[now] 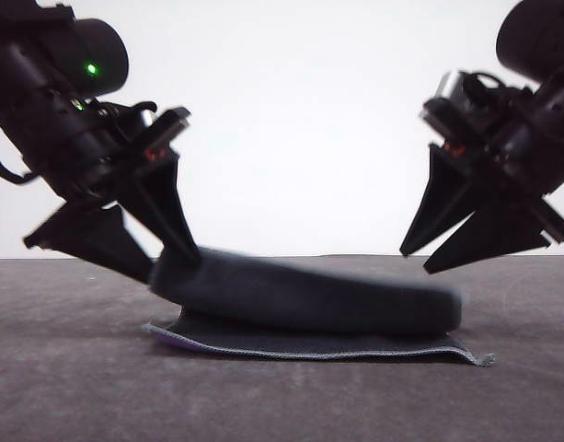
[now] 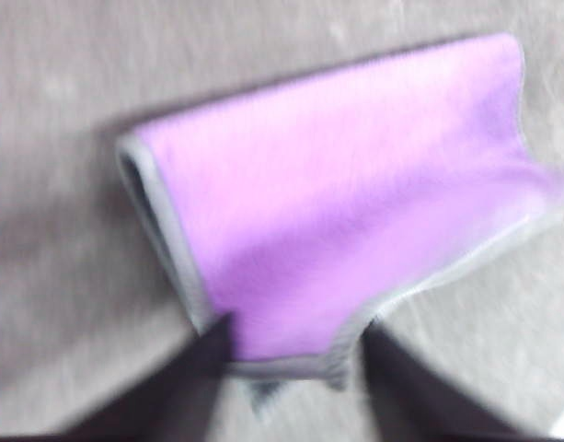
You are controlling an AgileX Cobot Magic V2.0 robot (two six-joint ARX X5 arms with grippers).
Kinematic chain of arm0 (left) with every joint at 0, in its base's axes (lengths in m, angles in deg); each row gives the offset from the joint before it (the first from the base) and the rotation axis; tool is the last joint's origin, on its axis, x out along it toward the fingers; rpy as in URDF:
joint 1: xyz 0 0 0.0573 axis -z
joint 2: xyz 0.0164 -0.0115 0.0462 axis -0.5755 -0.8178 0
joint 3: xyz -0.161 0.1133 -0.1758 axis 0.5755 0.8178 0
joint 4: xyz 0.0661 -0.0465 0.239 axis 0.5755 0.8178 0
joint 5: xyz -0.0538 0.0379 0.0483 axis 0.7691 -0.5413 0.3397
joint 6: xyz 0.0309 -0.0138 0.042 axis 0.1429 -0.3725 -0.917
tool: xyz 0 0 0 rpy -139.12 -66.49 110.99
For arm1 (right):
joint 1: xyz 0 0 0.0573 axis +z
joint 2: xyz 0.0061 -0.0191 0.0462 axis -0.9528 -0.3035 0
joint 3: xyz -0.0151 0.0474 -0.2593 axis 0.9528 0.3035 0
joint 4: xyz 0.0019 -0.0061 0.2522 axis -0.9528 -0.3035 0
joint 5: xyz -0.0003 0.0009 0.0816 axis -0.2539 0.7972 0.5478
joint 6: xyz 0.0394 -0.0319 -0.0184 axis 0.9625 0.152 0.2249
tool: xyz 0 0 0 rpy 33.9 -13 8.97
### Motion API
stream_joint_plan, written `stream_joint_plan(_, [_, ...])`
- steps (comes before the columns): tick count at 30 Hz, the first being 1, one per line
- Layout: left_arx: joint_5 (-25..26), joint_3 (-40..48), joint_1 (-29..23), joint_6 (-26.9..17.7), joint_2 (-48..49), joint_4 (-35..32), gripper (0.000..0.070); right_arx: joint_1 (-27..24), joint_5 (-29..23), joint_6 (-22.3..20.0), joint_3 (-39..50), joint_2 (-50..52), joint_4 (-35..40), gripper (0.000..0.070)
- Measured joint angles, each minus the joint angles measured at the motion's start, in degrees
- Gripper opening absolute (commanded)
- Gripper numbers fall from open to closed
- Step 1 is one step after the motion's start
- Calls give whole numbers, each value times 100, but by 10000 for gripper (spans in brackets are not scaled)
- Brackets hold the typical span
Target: Fold clothes
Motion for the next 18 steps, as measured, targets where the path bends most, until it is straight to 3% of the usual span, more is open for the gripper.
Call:
stream_joint_plan(3, [-15, 0, -4, 57, 321, 330, 477, 22, -10, 42, 0, 470, -303, 216])
stream_joint_plan(13, [-162, 0, -4, 176, 1928, 1024, 472, -30, -85, 628, 0, 1499, -1300, 216])
stream_joint_plan(18, [-1092, 26, -6, 193, 2709, 1432, 472, -85, -537, 667, 0, 1457, -1800, 219])
